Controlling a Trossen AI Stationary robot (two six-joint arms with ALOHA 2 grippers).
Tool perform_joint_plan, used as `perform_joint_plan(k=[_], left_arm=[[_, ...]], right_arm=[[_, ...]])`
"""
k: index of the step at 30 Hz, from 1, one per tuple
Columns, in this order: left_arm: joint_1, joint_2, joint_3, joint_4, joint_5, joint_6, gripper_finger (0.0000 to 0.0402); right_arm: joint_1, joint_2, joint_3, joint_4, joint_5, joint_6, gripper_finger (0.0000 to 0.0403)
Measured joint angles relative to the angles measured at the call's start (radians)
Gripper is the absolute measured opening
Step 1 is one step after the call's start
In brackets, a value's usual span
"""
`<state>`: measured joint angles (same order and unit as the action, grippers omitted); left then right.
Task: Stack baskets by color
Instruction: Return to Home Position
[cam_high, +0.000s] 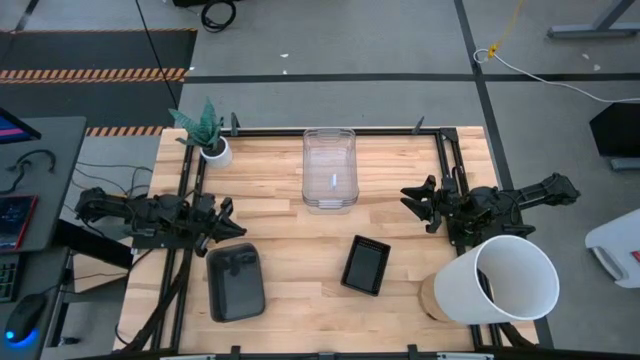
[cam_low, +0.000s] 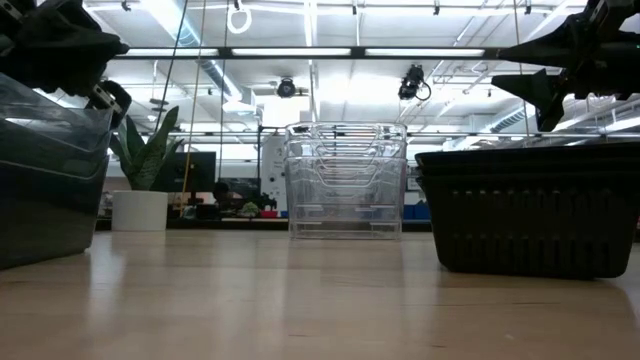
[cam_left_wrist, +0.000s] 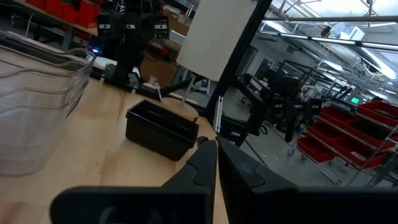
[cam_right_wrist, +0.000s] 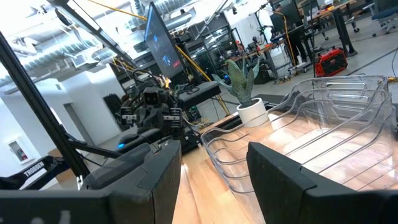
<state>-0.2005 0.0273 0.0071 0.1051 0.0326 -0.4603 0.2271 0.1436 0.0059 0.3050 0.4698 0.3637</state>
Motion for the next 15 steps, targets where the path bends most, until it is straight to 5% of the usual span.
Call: perform_joint_plan(k=[15], left_arm=[[0.000, 0.000, 0.000, 0.001, -0.001, 0.000, 0.0022]], right_arm=[[0.000, 0.000, 0.000, 0.000, 0.000, 0.000, 0.0188]])
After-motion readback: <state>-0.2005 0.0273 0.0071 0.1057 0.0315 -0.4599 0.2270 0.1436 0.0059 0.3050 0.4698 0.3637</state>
